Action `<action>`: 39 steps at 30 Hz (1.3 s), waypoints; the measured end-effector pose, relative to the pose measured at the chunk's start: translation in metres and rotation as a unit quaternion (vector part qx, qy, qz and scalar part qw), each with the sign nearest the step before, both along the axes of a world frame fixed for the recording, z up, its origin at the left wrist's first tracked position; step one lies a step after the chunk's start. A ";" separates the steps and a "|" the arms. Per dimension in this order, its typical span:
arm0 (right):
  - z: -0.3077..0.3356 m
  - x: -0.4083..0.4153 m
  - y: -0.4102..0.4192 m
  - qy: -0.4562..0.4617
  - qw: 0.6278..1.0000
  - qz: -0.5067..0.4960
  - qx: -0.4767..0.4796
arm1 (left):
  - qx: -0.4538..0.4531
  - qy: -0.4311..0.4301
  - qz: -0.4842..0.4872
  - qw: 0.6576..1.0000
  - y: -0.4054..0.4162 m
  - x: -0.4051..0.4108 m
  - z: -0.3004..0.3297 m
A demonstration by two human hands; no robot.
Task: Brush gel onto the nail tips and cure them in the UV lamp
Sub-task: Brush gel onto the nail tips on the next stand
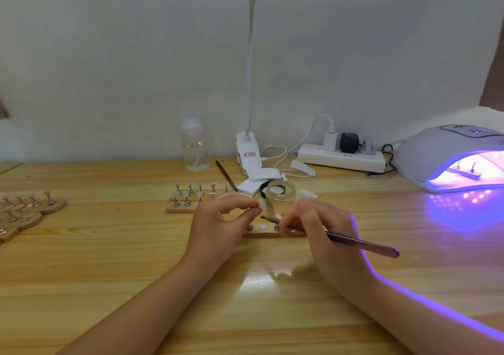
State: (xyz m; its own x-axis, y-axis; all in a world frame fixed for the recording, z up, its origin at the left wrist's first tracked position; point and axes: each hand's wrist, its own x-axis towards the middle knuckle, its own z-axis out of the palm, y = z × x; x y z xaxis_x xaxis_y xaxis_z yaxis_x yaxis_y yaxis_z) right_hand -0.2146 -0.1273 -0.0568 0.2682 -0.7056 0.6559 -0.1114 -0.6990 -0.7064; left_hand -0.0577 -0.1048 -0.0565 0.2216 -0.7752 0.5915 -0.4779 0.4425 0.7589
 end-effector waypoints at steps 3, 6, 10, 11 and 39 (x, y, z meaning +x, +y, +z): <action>0.001 0.000 0.000 0.006 1.000 -0.025 -0.014 | 0.000 -0.010 0.005 1.000 -0.001 0.001 -0.001; 0.001 0.001 -0.002 0.039 0.998 -0.042 -0.006 | 0.004 -0.002 -0.003 1.000 -0.002 0.001 -0.001; 0.000 0.000 0.000 -0.003 1.000 -0.012 -0.013 | 0.004 0.004 -0.004 1.000 -0.002 0.000 -0.001; 0.000 0.000 -0.001 0.001 1.000 -0.021 -0.023 | 0.003 0.007 -0.007 1.000 -0.002 0.000 -0.001; 0.000 -0.002 0.000 -0.008 1.000 -0.023 0.003 | 0.013 -0.009 0.011 1.000 0.002 -0.001 0.002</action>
State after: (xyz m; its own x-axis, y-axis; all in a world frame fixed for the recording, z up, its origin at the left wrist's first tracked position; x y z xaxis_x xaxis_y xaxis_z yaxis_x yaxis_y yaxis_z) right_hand -0.2164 -0.1276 -0.0571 0.2253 -0.7210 0.6553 -0.1322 -0.6890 -0.7126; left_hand -0.0585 -0.1033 -0.0548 0.2279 -0.7855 0.5754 -0.5005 0.4124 0.7612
